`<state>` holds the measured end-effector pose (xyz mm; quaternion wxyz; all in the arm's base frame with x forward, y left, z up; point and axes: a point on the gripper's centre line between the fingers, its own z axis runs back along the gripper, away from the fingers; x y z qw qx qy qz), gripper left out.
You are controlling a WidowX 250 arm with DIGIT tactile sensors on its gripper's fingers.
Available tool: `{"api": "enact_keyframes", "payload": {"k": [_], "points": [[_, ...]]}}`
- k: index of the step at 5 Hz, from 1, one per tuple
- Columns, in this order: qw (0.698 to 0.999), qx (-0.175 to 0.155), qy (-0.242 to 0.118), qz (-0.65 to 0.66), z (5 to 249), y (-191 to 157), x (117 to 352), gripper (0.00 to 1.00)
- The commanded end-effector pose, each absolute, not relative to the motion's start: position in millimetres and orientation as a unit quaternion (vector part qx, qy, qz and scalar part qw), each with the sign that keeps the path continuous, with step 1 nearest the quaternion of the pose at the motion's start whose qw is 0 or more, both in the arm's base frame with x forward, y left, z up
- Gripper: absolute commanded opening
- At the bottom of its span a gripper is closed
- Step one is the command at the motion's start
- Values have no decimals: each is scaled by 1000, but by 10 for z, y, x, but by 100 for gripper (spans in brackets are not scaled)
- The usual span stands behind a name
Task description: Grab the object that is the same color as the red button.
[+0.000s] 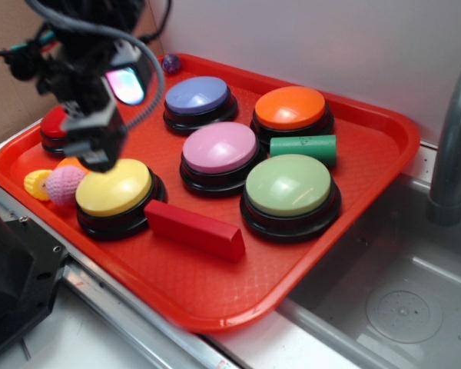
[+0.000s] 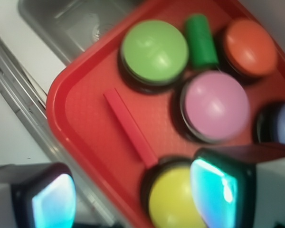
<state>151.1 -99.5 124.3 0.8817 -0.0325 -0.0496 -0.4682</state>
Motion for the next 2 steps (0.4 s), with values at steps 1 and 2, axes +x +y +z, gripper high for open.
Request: {"api": "enact_keyframes", "payload": {"k": [1, 2], "points": [[791, -67, -109, -599, 758, -1266, 1563, 100], [773, -102, -140, -610, 609, -1285, 1519, 100]]}}
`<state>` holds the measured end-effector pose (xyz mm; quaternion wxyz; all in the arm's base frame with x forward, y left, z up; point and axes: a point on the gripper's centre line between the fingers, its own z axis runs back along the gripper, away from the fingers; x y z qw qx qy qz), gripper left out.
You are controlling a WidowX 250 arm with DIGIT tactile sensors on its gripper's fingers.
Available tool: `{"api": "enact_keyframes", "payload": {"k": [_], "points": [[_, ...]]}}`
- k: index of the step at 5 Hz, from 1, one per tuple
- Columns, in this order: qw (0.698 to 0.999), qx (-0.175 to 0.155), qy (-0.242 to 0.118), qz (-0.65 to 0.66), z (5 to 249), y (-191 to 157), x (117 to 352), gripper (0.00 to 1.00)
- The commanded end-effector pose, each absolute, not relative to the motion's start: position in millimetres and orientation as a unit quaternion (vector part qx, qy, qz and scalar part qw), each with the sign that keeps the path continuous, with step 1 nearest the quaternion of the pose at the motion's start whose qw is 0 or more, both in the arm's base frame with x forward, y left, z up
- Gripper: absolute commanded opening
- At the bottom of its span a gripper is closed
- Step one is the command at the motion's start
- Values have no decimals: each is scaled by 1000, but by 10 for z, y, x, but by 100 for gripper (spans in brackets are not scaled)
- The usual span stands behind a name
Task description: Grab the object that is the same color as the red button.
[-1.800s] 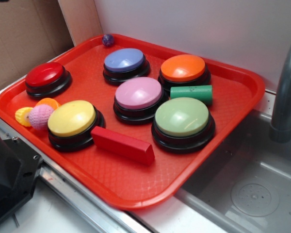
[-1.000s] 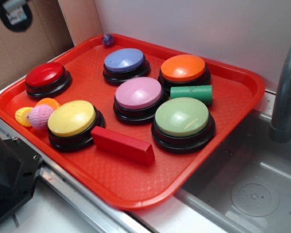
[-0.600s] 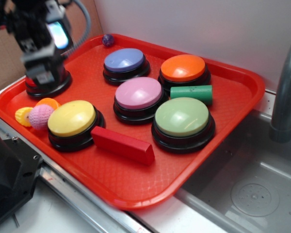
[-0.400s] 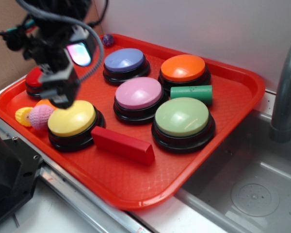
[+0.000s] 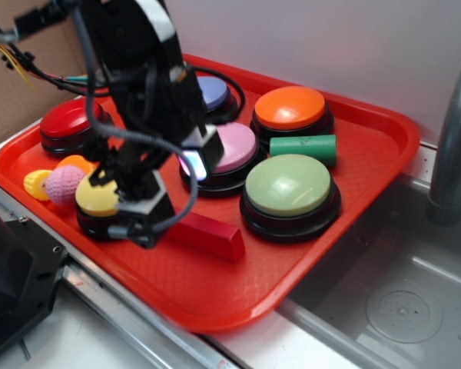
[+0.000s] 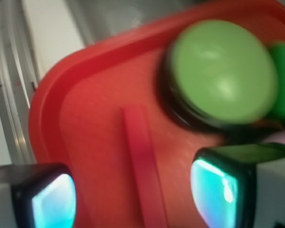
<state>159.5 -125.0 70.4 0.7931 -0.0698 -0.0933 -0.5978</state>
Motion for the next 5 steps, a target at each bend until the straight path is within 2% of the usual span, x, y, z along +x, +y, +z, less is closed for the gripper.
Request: {"api": "enact_keyframes", "payload": {"k": [1, 3, 4, 5], "points": [[765, -146, -171, -603, 434, -1208, 1484, 100], [773, -147, -164, -594, 221, -1109, 1523, 100], [774, -135, -167, -596, 234, -1131, 1531, 60], [779, -122, -162, -593, 250, -1131, 1533, 0]]}}
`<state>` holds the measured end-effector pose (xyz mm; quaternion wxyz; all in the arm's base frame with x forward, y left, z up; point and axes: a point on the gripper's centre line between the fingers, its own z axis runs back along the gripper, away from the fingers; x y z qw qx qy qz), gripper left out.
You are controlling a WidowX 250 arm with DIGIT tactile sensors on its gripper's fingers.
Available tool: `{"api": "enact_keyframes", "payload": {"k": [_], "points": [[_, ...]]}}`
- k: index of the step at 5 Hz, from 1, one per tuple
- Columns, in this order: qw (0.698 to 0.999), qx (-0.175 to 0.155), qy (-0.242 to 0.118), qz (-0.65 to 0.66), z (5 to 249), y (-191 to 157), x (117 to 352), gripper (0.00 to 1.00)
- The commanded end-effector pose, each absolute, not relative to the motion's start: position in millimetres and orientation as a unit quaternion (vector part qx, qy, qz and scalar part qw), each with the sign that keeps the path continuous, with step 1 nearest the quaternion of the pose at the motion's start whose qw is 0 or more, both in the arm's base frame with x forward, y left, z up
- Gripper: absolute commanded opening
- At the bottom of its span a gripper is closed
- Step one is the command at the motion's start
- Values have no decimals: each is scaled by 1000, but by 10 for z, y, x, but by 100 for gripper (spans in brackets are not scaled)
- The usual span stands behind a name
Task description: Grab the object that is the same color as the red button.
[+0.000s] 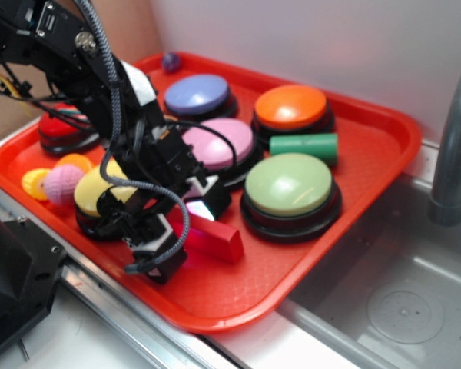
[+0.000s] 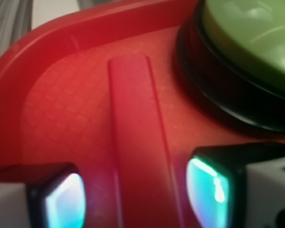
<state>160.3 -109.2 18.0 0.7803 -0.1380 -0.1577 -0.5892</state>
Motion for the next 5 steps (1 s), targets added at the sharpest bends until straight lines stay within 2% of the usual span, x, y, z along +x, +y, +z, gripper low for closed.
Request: {"api": "enact_keyframes", "payload": {"k": [1, 2, 3, 4, 5], "points": [[783, -119, -168, -587, 356, -1133, 1545, 0], [858, -84, -136, -488, 671, -1136, 1587, 0], [918, -57, -106, -379, 1027, -1061, 1655, 0], [960, -71, -84, -259, 1247, -847, 1819, 0], [985, -58, -64, -147, 1373, -533, 1897, 0]]}}
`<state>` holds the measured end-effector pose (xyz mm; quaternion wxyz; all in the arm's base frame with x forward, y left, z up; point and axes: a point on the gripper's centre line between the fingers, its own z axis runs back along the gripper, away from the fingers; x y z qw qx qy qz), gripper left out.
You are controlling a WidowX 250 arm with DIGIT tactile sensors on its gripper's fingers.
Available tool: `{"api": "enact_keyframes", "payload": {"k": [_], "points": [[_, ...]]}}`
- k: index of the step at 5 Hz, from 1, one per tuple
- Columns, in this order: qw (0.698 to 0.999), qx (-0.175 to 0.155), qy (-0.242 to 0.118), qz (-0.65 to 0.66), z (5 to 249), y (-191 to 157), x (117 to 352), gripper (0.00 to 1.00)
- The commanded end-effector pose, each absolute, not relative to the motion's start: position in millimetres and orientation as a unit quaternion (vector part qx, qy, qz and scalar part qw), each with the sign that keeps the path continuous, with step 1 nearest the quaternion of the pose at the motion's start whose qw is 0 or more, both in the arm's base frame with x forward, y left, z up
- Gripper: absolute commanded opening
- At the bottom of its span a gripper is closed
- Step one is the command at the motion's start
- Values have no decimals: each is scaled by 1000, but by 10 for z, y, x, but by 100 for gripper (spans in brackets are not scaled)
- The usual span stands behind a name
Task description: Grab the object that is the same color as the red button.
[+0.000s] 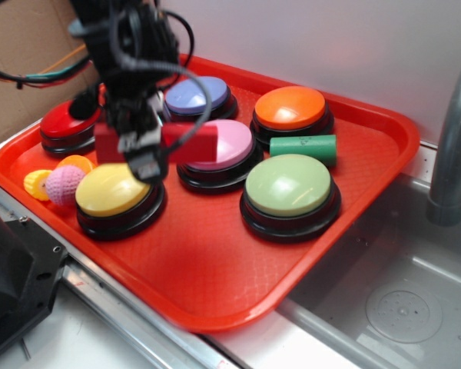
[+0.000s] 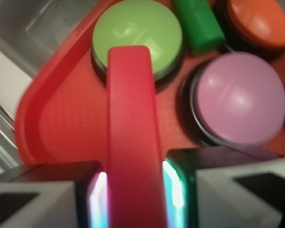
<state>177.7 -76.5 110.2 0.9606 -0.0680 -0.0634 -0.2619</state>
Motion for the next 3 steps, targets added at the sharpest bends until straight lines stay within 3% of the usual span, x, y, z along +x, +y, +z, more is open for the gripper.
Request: {"api": "enact_keyframes", "payload": {"k": [1, 2, 3], "points": [[992, -48, -67, -93, 1481, -229, 1917, 0], [998, -21, -59, -28, 1543, 121, 1913, 0], [999, -15, -49, 17, 1527, 288, 1835, 0]]}}
